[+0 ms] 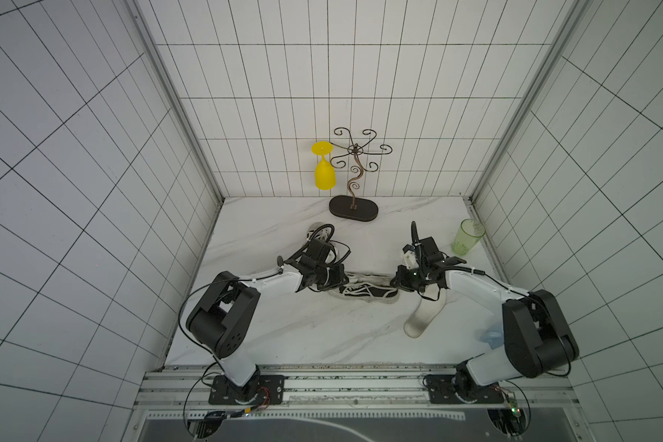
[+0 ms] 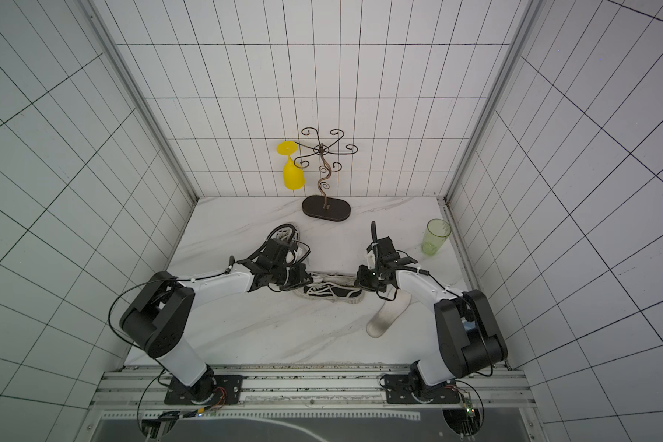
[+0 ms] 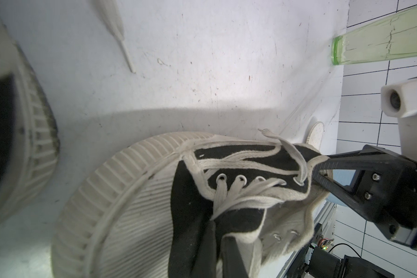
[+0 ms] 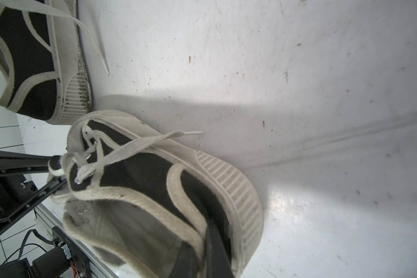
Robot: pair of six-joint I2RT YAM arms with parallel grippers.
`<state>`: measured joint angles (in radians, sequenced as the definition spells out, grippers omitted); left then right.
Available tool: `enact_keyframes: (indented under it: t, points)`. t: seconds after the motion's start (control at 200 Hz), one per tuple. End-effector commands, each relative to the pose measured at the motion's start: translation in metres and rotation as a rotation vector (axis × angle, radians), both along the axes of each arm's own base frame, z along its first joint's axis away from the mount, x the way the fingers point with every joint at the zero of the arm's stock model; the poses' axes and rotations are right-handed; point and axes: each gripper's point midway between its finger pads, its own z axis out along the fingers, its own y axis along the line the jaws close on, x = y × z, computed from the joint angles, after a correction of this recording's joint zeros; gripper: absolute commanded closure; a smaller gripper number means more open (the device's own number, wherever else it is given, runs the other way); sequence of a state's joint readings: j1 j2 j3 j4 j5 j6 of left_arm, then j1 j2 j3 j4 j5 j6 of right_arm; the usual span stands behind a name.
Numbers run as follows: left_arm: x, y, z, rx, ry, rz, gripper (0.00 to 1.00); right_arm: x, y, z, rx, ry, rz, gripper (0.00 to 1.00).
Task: Insert the insole into the shoe
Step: Adjust the shoe at the center of the board.
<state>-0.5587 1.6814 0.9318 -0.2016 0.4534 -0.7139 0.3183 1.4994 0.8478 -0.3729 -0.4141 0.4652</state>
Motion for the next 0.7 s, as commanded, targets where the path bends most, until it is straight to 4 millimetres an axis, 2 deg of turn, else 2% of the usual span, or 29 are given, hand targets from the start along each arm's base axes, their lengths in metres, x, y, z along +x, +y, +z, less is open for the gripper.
enact_keyframes:
  t: [0.0,0.16,0.27,0.4,0.58,0.695]
  points:
    - [0.011,0.053,-0.023,0.180,0.035,0.141,1.00,-0.005,-0.040,-0.011,-0.129,0.042,-0.091,0.97]
    - [0.012,0.025,-0.002,0.161,-0.015,0.064,1.00,0.007,-0.008,0.019,-0.059,-0.016,-0.024,0.88]
    - [0.013,0.017,0.005,0.156,-0.026,0.046,0.99,0.011,0.005,0.033,-0.022,-0.036,-0.002,0.78]
    - [0.012,0.015,0.006,0.155,-0.022,0.038,0.91,0.015,0.011,0.045,0.008,-0.054,0.003,0.68]
    - [0.008,0.007,0.016,0.116,-0.033,-0.003,0.75,0.021,0.017,0.066,0.044,-0.090,0.015,0.63]
    - [0.007,0.001,0.029,0.088,-0.054,-0.031,0.67,0.023,0.012,0.079,0.027,-0.111,0.001,0.60]
